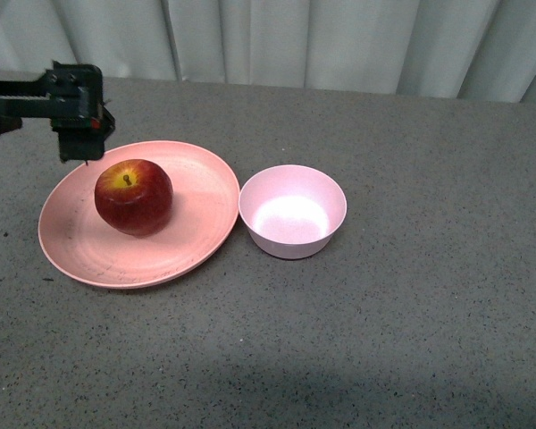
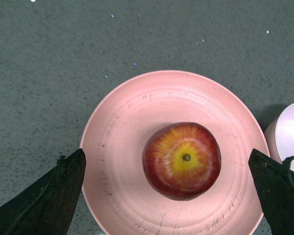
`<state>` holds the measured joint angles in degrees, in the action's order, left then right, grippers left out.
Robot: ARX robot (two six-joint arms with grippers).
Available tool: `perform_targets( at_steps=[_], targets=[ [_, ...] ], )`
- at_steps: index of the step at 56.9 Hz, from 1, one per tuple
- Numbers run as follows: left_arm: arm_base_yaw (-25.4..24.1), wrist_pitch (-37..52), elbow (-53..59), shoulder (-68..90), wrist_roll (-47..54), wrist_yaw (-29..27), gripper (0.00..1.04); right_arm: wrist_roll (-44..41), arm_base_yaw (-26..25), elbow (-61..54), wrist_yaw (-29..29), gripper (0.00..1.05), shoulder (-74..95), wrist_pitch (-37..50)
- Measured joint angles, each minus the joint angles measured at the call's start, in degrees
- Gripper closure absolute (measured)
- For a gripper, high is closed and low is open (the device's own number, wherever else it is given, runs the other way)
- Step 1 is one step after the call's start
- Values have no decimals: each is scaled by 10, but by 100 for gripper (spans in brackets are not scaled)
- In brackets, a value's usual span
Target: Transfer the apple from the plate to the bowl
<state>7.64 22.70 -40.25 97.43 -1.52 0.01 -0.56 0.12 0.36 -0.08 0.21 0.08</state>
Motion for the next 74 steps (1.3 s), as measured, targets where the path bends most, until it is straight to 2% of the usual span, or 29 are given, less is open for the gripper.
perform_targets(
  at_steps=[39, 56, 64, 70, 74],
  targets=[
    [28, -76, -92, 130, 9, 38, 7, 0, 0, 0, 0, 9, 0, 0],
    [26, -79, -107, 163, 15, 29, 7, 0, 0, 0, 0, 9, 0, 0],
    [24, -78, -107, 165, 17, 23, 25, 0, 0, 0, 0, 9, 0, 0],
    [24, -77, -107, 165, 16, 23, 31, 0, 0, 0, 0, 9, 0, 0],
    [25, -77, -107, 165, 15, 24, 32, 0, 0, 0, 0, 9, 0, 0]
  ],
)
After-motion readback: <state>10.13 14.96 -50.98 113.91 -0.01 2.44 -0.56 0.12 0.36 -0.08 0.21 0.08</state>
